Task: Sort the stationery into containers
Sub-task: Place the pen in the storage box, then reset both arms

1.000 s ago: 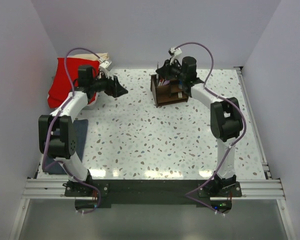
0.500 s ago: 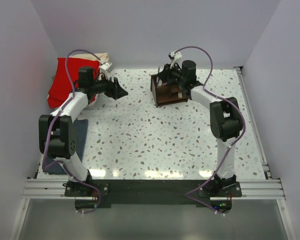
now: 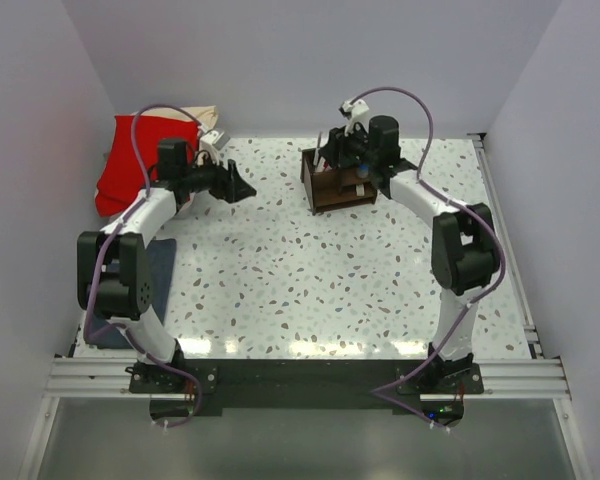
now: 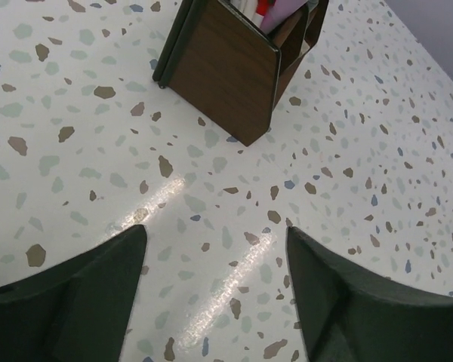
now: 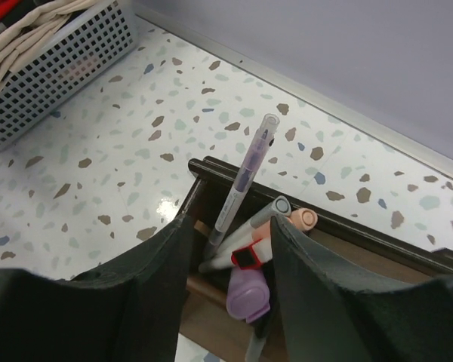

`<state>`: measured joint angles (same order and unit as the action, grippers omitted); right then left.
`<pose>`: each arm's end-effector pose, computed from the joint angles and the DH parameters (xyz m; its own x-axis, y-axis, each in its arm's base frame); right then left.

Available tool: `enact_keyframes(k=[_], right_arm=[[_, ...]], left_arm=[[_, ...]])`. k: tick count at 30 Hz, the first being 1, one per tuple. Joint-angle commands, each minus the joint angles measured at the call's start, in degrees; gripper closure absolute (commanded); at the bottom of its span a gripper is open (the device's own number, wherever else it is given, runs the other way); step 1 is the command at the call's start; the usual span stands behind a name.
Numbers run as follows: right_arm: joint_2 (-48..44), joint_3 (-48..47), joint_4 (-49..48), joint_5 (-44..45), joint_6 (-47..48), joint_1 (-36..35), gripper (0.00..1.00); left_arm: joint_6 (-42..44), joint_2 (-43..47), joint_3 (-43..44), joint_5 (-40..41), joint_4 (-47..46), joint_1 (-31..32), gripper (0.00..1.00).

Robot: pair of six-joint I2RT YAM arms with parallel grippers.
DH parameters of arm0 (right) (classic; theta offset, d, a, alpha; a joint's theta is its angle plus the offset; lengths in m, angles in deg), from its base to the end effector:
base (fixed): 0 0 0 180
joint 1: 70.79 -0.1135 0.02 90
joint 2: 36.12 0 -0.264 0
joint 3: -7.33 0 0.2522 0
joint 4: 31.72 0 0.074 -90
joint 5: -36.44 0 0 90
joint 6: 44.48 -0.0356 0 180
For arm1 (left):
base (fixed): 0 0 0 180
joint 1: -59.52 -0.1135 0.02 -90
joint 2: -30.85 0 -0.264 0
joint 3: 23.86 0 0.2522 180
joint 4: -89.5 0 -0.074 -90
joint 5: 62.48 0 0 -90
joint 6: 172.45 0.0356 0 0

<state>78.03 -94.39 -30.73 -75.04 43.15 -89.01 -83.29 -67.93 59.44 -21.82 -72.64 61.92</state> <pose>0.4504 0.1620 0.2752 -0.2463 -0.0406 -0.9683 -0.6196 0.7749 0.1251 0.3831 -0.0431 0.2537 -0.5587 0.0139 -0.8292 0.6524 0.6247 -0.4291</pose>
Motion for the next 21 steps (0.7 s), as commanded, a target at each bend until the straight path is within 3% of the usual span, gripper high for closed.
enact_keyframes(k=[1,4,7,8,12,16,21], right_arm=[[-10.5,-0.7,9.7,6.4,4.5,0.8,0.46],[-14.5,-2.1,19.2,11.3,2.9,1.7,0.34],[-17.0,-4.2,29.8,14.8,0.0,3.1,0.04],[-17.3,-4.8,34.5,17.0,-0.7,3.3,0.01],[-17.3,-8.8,46.5,36.4,-2.4,3.4,0.01],[-25.9,0.8,42.8,39.0,0.6,3.5,0.01],[-33.1,6.2,41.2,40.2,0.6,3.5,0.01]], left_arm=[[0.2,3.2,2.7,1.4,-2.6,0.0,0.0],[0.6,4.2,4.1,4.9,-2.8,0.1,0.0],[2.3,5.7,4.6,11.7,-2.0,0.4,0.0],[3.2,6.1,4.7,13.1,-1.6,0.5,0.0],[6.2,8.0,5.0,20.1,0.9,2.0,0.0],[6.6,9.9,4.8,21.4,1.4,2.2,0.0],[6.0,10.8,4.9,20.8,0.7,2.4,0.0]])
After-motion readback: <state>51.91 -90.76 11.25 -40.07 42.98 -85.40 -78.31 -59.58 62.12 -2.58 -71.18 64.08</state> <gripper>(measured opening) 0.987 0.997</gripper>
